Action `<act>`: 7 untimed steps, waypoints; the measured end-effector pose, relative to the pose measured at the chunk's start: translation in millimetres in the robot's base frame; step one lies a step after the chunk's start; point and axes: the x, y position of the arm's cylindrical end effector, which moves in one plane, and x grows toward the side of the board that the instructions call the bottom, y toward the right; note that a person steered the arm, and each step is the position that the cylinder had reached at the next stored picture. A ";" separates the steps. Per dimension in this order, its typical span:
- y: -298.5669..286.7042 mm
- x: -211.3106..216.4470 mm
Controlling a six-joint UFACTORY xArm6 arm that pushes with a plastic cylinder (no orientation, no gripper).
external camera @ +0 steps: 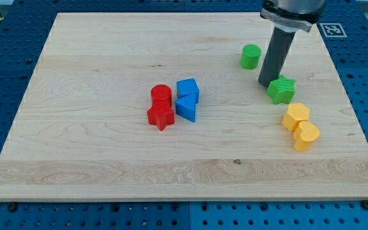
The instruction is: Push the green star to the center right of the board
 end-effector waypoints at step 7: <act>2.1 -3.1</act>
